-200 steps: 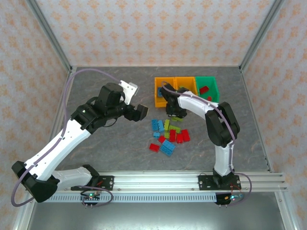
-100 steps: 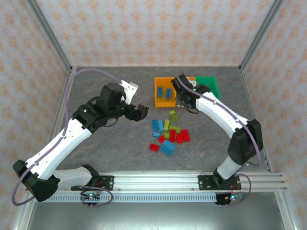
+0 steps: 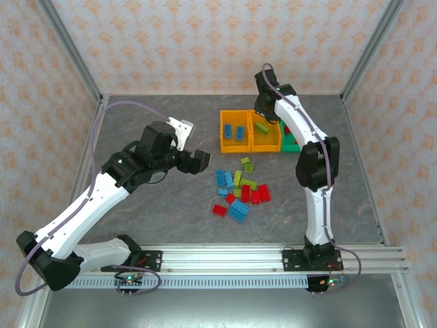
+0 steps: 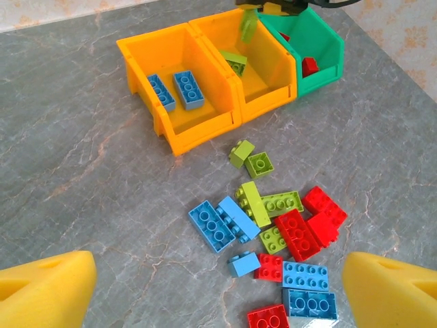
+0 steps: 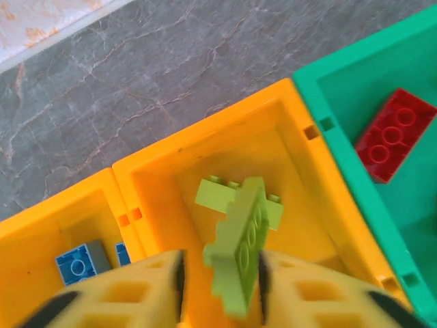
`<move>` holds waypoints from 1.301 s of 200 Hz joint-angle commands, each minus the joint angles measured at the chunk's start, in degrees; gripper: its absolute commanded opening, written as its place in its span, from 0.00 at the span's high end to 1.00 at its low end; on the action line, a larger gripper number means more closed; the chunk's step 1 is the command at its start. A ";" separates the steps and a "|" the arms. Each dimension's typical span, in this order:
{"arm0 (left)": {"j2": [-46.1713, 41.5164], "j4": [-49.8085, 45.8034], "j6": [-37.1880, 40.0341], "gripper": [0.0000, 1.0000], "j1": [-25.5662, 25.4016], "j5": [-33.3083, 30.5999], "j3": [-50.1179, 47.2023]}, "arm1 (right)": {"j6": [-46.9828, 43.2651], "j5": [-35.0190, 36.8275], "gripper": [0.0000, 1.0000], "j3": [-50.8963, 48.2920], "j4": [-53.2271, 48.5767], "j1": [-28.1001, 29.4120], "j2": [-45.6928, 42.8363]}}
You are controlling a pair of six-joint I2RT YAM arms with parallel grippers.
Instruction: Sort the legos into containers by color
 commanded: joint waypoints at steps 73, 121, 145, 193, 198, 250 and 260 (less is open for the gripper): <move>-3.01 2.39 2.32 0.06 -0.46 -0.43 -3.32 | 4.06 0.04 0.43 -35.41 0.45 5.57 -34.53; -0.31 4.24 2.64 0.05 -0.41 1.90 -3.43 | 10.62 -9.24 0.44 -67.25 6.79 10.34 -53.76; 2.48 4.81 2.40 0.05 -0.47 4.02 -2.02 | 8.00 -14.68 0.44 -72.11 9.18 10.37 -53.44; 5.51 4.02 1.26 0.05 -0.52 5.93 0.27 | 7.30 -16.55 0.39 -72.80 14.36 10.37 -45.85; 5.39 3.86 1.28 0.05 -0.67 5.78 0.21 | 7.74 -16.13 0.38 -73.16 15.28 10.33 -45.47; 2.58 3.88 0.56 0.05 -0.63 4.12 -2.27 | 7.10 -14.92 0.39 -73.25 17.17 9.47 -39.25; 2.31 3.54 0.81 0.05 -0.61 3.84 -2.36 | 6.87 -15.49 0.39 -73.07 16.75 9.49 -38.38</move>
